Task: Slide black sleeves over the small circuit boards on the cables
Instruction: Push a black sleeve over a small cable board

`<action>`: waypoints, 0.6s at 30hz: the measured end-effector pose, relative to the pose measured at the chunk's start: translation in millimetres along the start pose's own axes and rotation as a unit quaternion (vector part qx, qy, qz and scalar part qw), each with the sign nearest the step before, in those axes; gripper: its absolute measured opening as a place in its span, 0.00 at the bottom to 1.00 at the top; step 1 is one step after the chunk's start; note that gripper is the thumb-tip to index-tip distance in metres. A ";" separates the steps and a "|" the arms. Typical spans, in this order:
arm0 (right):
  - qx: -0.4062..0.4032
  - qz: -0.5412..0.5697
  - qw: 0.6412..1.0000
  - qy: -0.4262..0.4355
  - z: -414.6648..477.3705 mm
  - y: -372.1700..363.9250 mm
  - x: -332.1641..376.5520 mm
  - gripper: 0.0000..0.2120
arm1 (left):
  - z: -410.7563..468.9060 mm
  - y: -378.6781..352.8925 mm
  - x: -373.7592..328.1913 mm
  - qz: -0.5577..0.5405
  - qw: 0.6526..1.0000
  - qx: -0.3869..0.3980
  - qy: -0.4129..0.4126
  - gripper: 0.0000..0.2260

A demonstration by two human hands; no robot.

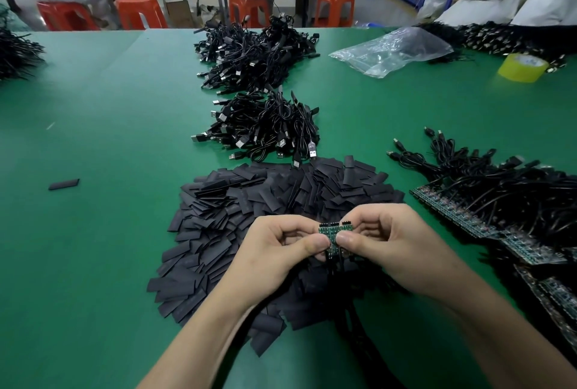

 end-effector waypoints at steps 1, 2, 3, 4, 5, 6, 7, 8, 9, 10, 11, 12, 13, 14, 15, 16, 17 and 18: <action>0.003 0.029 1.000 -0.006 0.8 -2.0 -2.4 0.02 | 0.0 -0.6 -0.5 -0.006 1.000 0.003 0.001 0.02; 0.006 0.061 0.998 -0.015 1.2 -4.3 -4.9 0.03 | 0.2 -1.5 -1.6 -0.012 1.000 0.006 0.000 0.02; 0.007 0.090 0.996 -0.026 1.1 -5.9 -7.4 0.05 | 0.2 -1.7 -2.8 -0.015 1.000 0.007 -0.003 0.02; 0.006 0.111 0.993 -0.040 1.1 -5.8 -9.3 0.06 | 0.6 0.0 -4.4 -0.015 1.000 0.001 -0.008 0.01; 0.002 0.119 0.991 -0.055 1.3 -3.1 -11.1 0.08 | 0.9 3.4 -6.2 -0.015 1.000 -0.010 -0.013 0.01; -0.002 0.111 0.991 -0.071 1.0 2.3 -13.0 0.09 | 1.0 7.9 -7.9 -0.019 0.999 -0.025 -0.016 0.01; -0.010 0.086 0.993 -0.086 0.6 11.9 -14.9 0.10 | 1.0 12.3 -8.9 -0.027 0.999 -0.040 -0.017 0.02; -0.026 0.044 0.994 -0.099 -0.1 26.2 -16.5 0.09 | 0.9 16.1 -9.6 -0.035 0.998 -0.052 -0.019 0.02; -0.046 -0.017 0.993 -0.112 -2.0 44.3 -18.3 0.07 | 0.9 18.3 -10.5 -0.042 0.997 -0.058 -0.021 0.02; -0.060 -0.095 0.986 -0.126 -4.5 63.3 -20.7 0.07 | 0.7 19.1 -11.6 -0.048 0.997 -0.059 -0.023 0.02; -0.062 -0.179 0.971 -0.145 -7.7 79.2 -24.2 0.07 | 0.9 18.6 -12.5 -0.050 0.997 -0.057 -0.026 0.01; -0.055 -0.254 0.951 -0.167 -10.9 90.0 -28.5 0.08 | 1.1 18.2 -13.4 -0.049 0.997 -0.054 -0.031 0.01; -0.052 -0.308 0.932 -0.185 -13.5 96.5 -31.8 0.08 | 1.1 17.6 -14.1 -0.042 0.997 -0.051 -0.036 0.02; -0.060 -0.347 0.916 -0.190 -14.6 99.4 -31.5 0.07 | 1.0 16.7 -15.1 -0.028 0.997 -0.051 -0.040 0.02; -0.081 -0.378 0.906 -0.172 -13.9 98.6 -25.6 0.07 | 0.4 15.8 -16.4 -0.012 0.997 -0.053 -0.046 0.03; -0.103 -0.393 0.904 -0.134 -12.2 92.7 -15.4 0.08 | -0.4 15.2 -17.9 0.006 0.997 -0.056 -0.055 0.04; -0.115 -0.384 0.912 -0.084 -10.2 81.4 -3.2 0.09 | -1.1 15.0 -19.6 0.023 0.995 -0.062 -0.068 0.05; -0.112 -0.352 0.928 -0.039 -8.2 65.3 7.9 0.10 | -1.7 16.0 -22.1 0.042 0.993 -0.072 -0.084 0.05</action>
Point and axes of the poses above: each hand's wrist, its own z-axis towards the middle knuckle, its own y-axis out of the back of the hand, x = y × z, the point moved 9 cm from there along z, towards the middle knuckle, and after that the axes turned 7 degrees about -z, right-handed, at the moved point
